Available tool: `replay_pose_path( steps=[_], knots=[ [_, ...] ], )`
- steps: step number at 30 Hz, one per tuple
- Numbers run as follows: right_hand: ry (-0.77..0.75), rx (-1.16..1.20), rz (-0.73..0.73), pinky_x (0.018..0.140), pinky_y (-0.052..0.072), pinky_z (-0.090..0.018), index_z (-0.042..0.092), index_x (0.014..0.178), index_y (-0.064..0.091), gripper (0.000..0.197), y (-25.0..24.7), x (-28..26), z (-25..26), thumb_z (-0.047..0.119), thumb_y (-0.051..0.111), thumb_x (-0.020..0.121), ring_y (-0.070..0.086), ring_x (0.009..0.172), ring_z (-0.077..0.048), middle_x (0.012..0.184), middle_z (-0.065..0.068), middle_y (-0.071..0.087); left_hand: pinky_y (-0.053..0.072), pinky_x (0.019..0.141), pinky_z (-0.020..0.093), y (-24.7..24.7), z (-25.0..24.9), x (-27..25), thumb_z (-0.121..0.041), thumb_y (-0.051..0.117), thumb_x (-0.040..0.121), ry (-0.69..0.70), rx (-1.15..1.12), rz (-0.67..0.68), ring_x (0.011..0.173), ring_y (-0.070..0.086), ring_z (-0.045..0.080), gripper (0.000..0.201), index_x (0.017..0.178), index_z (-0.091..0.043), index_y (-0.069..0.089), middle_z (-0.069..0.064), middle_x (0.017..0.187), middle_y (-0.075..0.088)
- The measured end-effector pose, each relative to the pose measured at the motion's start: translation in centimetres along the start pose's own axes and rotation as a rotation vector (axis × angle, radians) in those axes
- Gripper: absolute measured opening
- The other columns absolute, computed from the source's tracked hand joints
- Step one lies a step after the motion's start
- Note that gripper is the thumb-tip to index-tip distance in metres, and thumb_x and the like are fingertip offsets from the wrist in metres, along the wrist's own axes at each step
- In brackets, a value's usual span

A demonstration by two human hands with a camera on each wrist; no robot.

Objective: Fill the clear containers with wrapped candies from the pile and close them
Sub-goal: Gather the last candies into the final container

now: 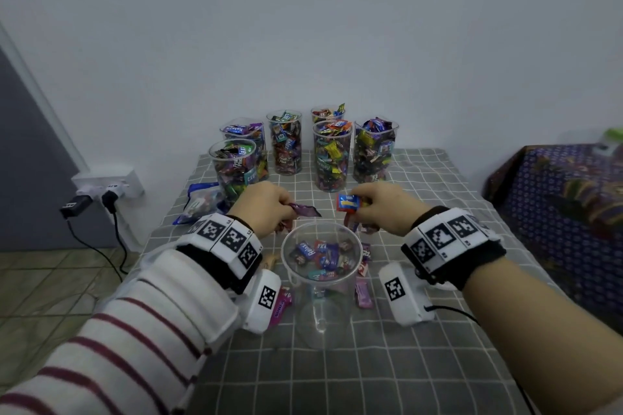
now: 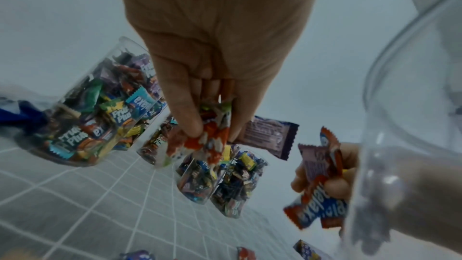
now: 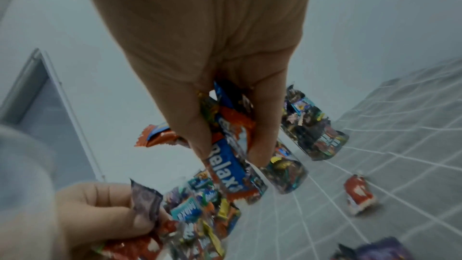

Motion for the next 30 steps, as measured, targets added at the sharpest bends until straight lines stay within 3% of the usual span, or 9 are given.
replay_pose_path(
  steps=[5, 10, 13, 17, 22, 27, 30],
  knots=[
    [-0.107, 0.06, -0.087, 0.057, 0.049, -0.025, 0.02, 0.091, 0.058, 0.011, -2.2, -1.9, 2.5, 0.012, 0.065, 0.086, 0.056, 0.059, -0.013, 0.078, -0.003, 0.059, 0.056, 0.077, 0.04, -0.5, 0.1, -0.7, -0.013, 0.066, 0.085, -0.003, -0.071, -0.024, 0.077, 0.069, 0.027, 0.013, 0.084, -0.001, 0.071, 0.014, 0.081, 0.071],
    [-0.225, 0.171, -0.081, 0.055, 0.049, -0.016, 0.016, 0.099, 0.063, 0.016, -3.2, -4.2, 5.8, 0.011, 0.066, 0.085, 0.059, 0.062, -0.011, 0.087, -0.005, 0.065, 0.056, 0.076, 0.04, -0.6, 0.3, -1.3, -0.011, 0.065, 0.085, -0.001, -0.074, -0.039, 0.075, 0.068, 0.028, 0.013, 0.074, -0.006, 0.069, 0.013, 0.077, 0.07],
    [-0.267, 0.148, -0.004, 0.063, 0.053, -0.022, 0.018, 0.097, 0.064, 0.015, -3.1, -5.3, 7.4, 0.01, 0.065, 0.085, 0.06, 0.063, -0.009, 0.088, -0.004, 0.066, 0.055, 0.078, 0.044, -0.7, 0.9, -1.4, -0.012, 0.066, 0.085, -0.031, -0.09, -0.039, 0.077, 0.067, 0.028, 0.02, 0.065, -0.013, 0.064, 0.013, 0.076, 0.069],
    [-0.272, 0.003, 0.112, 0.067, 0.052, -0.032, 0.021, 0.091, 0.062, 0.012, -1.8, -5.9, 8.4, 0.011, 0.064, 0.084, 0.057, 0.067, -0.013, 0.083, -0.004, 0.061, 0.056, 0.077, 0.045, -0.8, 1.1, -1.6, -0.01, 0.066, 0.084, -0.05, -0.147, -0.056, 0.076, 0.068, 0.028, 0.013, 0.071, -0.01, 0.068, 0.012, 0.076, 0.07],
    [-0.27, -0.27, 0.135, 0.072, 0.048, -0.032, 0.018, 0.108, 0.062, 0.023, 0.0, -5.8, 8.8, 0.018, 0.061, 0.085, 0.056, 0.082, -0.016, 0.094, -0.002, 0.062, 0.056, 0.078, 0.047, -0.7, 0.8, -2.0, -0.009, 0.065, 0.085, -0.045, -0.189, -0.041, 0.079, 0.068, 0.031, 0.01, 0.083, -0.001, 0.071, 0.016, 0.08, 0.07],
    [-0.293, -0.35, 0.146, 0.074, 0.046, -0.028, 0.021, 0.118, 0.059, 0.031, 0.7, -5.9, 9.3, 0.019, 0.059, 0.087, 0.056, 0.089, -0.017, 0.106, -0.002, 0.062, 0.055, 0.078, 0.046, -0.8, 0.5, -2.1, -0.011, 0.066, 0.084, -0.03, -0.152, -0.045, 0.079, 0.067, 0.029, 0.021, 0.063, -0.014, 0.062, 0.011, 0.073, 0.066],
    [-0.302, -0.351, 0.141, 0.078, 0.047, -0.027, 0.023, 0.123, 0.056, 0.038, 0.8, -6.0, 9.3, 0.018, 0.059, 0.086, 0.052, 0.089, -0.012, 0.112, 0.001, 0.059, 0.056, 0.076, 0.048, -1.0, 0.6, -2.1, -0.009, 0.067, 0.083, -0.034, -0.198, -0.042, 0.076, 0.068, 0.032, 0.015, 0.068, -0.008, 0.067, 0.016, 0.075, 0.069]
  ],
)
Point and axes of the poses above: each hand's wrist, its own x-axis towards the middle knuckle, its own y-axis out of the palm, z = x × y, the point moved 4 cm from there along x, towards the middle knuckle
